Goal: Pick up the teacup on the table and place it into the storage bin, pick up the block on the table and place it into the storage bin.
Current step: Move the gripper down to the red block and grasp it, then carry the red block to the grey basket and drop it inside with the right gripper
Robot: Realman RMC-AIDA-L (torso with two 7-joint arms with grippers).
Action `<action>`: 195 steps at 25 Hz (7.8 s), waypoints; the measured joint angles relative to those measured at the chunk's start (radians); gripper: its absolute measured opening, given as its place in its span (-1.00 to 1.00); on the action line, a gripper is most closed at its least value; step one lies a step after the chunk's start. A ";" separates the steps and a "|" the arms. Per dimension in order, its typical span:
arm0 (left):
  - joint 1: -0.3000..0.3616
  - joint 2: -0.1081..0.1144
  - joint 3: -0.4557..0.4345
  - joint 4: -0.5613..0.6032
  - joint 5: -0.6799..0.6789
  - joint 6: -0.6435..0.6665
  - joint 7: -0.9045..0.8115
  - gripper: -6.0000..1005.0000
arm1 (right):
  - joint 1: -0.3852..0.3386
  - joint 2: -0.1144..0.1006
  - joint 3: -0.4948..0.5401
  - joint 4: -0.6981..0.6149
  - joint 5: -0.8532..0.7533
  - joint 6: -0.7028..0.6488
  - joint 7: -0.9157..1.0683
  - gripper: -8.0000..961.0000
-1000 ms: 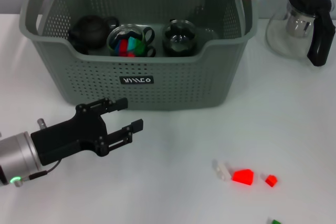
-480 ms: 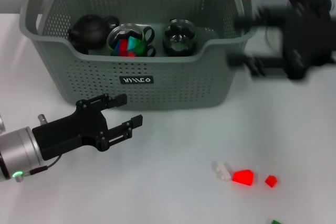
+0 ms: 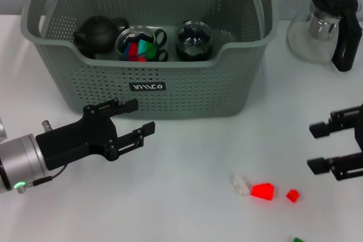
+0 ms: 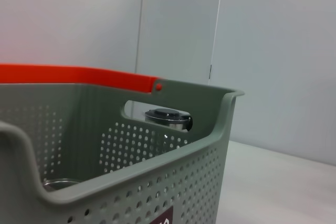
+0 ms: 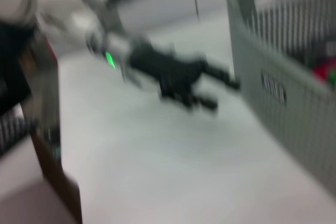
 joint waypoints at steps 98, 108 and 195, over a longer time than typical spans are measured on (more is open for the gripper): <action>0.040 0.013 -0.025 0.029 0.162 0.142 0.001 0.26 | 0.355 0.049 -0.906 0.374 -0.458 0.481 0.466 0.40; 0.040 0.013 -0.025 0.029 0.163 0.140 0.001 0.26 | 0.354 0.048 -0.919 0.376 -0.457 0.482 0.466 0.34; -0.004 0.009 -0.025 0.017 0.146 0.065 -0.031 0.25 | 0.957 0.055 -0.616 1.024 -0.092 1.300 0.324 -0.22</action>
